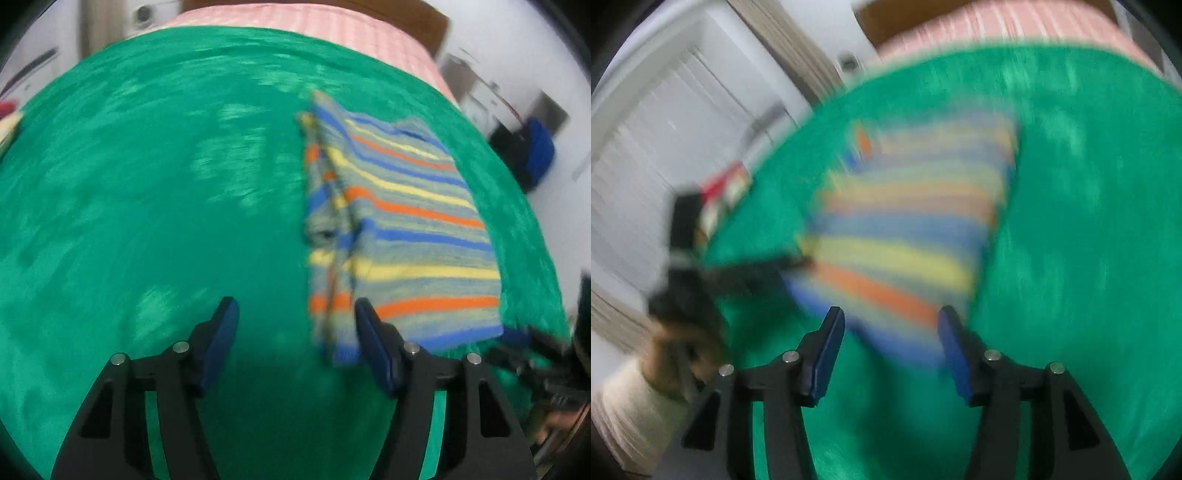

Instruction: Fold small clothes

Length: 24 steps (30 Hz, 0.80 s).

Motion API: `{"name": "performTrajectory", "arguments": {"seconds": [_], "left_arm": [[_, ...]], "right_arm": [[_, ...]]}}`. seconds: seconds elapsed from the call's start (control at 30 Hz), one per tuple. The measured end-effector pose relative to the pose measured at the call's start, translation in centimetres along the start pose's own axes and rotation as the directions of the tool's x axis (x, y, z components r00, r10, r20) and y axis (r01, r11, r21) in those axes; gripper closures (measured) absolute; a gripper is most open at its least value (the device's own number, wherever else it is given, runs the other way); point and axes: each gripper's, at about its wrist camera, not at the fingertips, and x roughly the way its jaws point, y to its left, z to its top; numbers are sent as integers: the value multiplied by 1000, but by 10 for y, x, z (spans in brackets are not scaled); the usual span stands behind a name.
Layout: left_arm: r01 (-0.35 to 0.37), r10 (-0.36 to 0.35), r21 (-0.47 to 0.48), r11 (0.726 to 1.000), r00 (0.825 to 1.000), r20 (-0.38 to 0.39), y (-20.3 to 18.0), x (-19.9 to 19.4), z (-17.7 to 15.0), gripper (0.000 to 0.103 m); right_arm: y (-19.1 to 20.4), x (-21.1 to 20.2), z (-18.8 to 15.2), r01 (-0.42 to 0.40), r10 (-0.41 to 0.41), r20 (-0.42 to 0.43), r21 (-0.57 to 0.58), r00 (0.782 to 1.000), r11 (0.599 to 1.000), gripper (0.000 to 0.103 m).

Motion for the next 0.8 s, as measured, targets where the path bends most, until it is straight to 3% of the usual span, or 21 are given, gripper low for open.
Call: {"name": "performTrajectory", "arguments": {"seconds": [0.13, 0.2, 0.27, 0.3, 0.6, 0.8], "left_arm": [[-86, 86, 12, 996, 995, 45, 5, -42, -17, 21], [-141, 136, 45, 989, 985, 103, -7, -66, -28, 9], [-173, 163, 59, 983, 975, 150, -12, -80, -33, 7], [-189, 176, 66, 980, 970, 170, -14, -82, -28, 6], [-326, 280, 143, 935, 921, 271, -39, -102, -31, 6], [-392, 327, 170, 904, 891, 316, -49, -102, -34, 4]], "right_arm": [[11, -52, -44, 29, -30, 72, 7, 997, 1000, 54], [14, -74, -66, 64, -65, 126, 10, 990, 998, 40], [15, -90, -88, 126, -127, 170, 15, 977, 992, 24], [14, -100, -99, 154, -157, 193, 29, 969, 988, 22], [-2, -122, -126, 245, -264, 190, 115, 946, 963, 22], [3, -123, -126, 242, -259, 192, 110, 947, 964, 20]]}}
